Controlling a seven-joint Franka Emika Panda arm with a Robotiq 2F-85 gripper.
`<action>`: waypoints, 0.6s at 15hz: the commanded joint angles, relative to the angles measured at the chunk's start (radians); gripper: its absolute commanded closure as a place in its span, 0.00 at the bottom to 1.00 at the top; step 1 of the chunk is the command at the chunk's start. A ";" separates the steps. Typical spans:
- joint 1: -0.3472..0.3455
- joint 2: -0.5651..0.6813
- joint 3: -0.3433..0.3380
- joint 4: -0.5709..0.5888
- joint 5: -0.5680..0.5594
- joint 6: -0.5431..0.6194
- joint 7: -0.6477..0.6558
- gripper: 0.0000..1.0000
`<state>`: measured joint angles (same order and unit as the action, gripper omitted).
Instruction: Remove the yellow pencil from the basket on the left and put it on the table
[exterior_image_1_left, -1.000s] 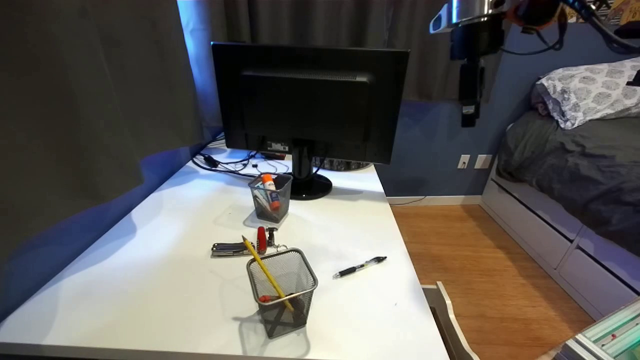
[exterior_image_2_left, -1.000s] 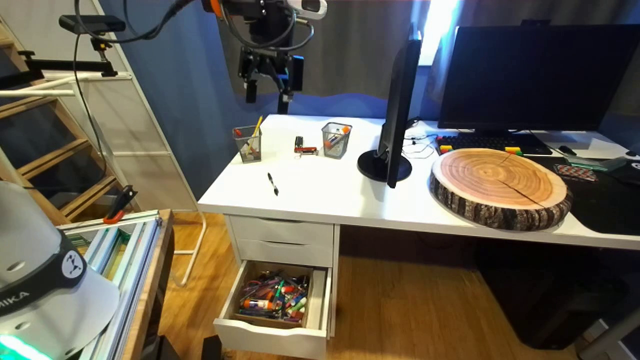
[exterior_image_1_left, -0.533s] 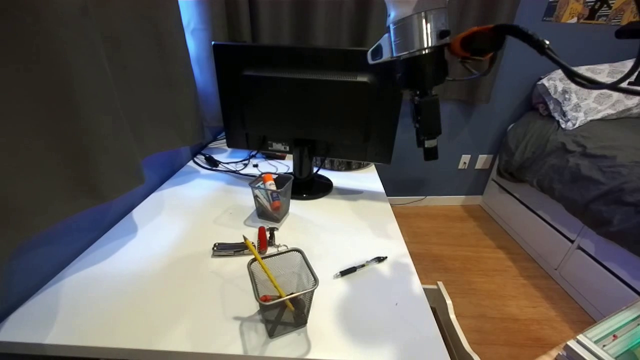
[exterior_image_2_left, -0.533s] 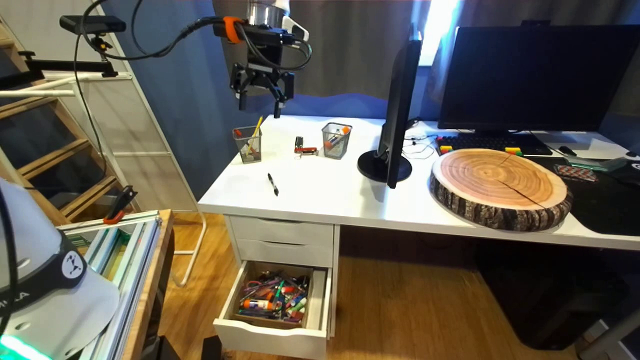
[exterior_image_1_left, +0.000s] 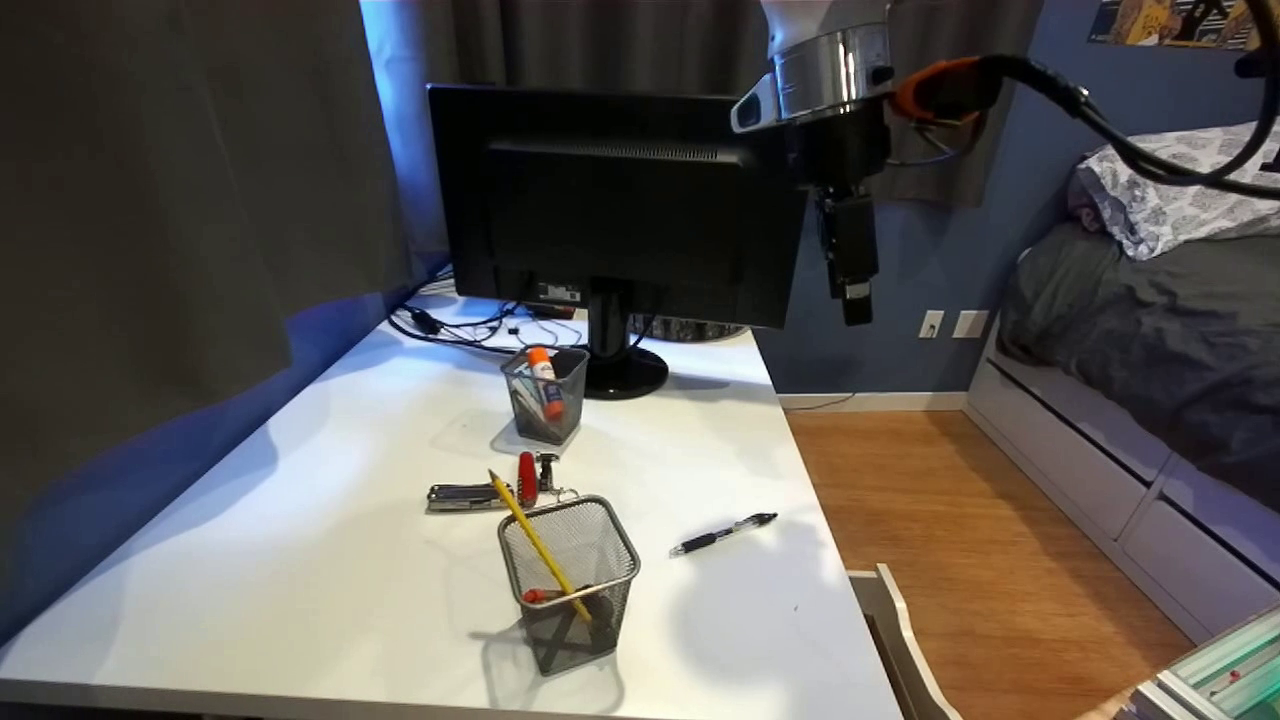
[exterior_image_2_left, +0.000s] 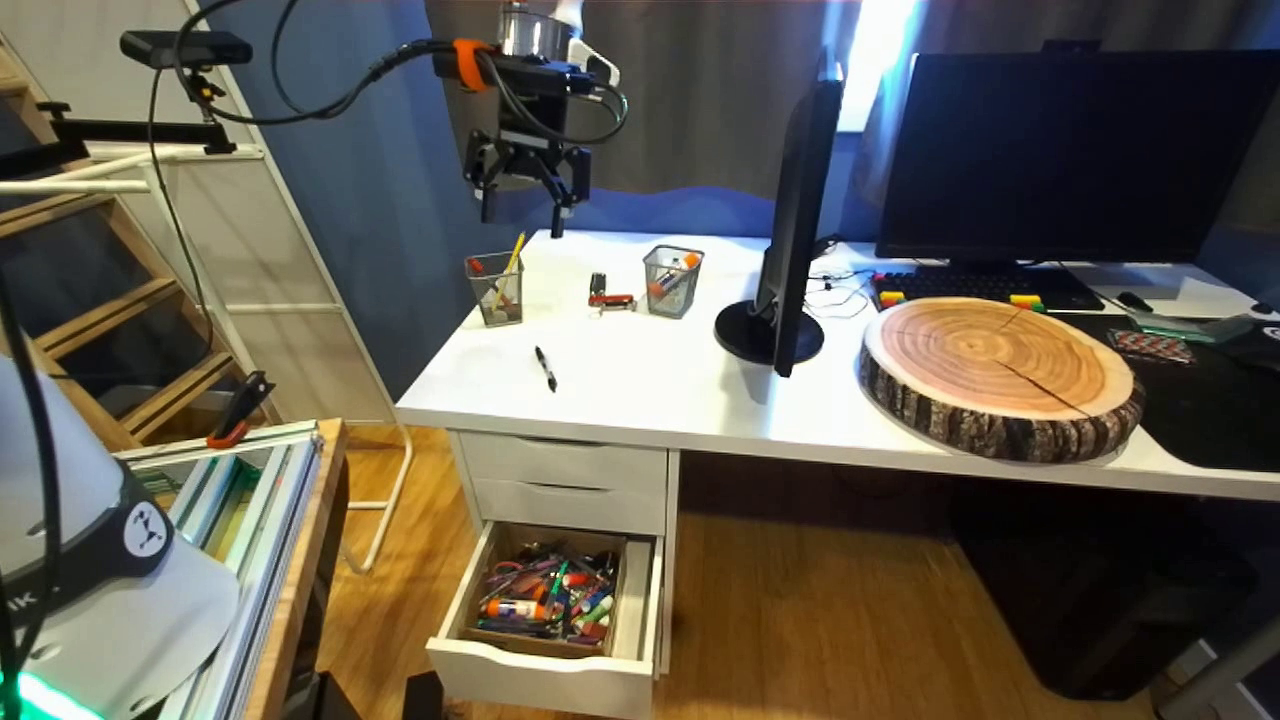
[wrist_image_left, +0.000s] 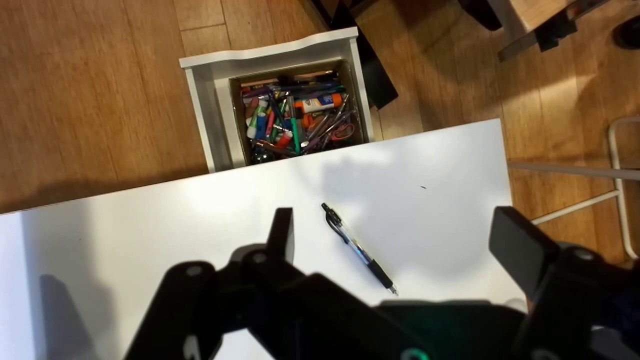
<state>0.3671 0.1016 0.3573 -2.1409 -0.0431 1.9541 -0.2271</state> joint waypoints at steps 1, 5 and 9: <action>-0.003 0.002 0.003 0.004 0.000 -0.004 0.001 0.00; 0.016 0.047 0.018 0.064 -0.051 0.072 -0.028 0.00; 0.040 0.126 0.041 0.134 -0.083 0.225 -0.044 0.00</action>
<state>0.3880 0.1453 0.3844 -2.0809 -0.0918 2.0884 -0.2533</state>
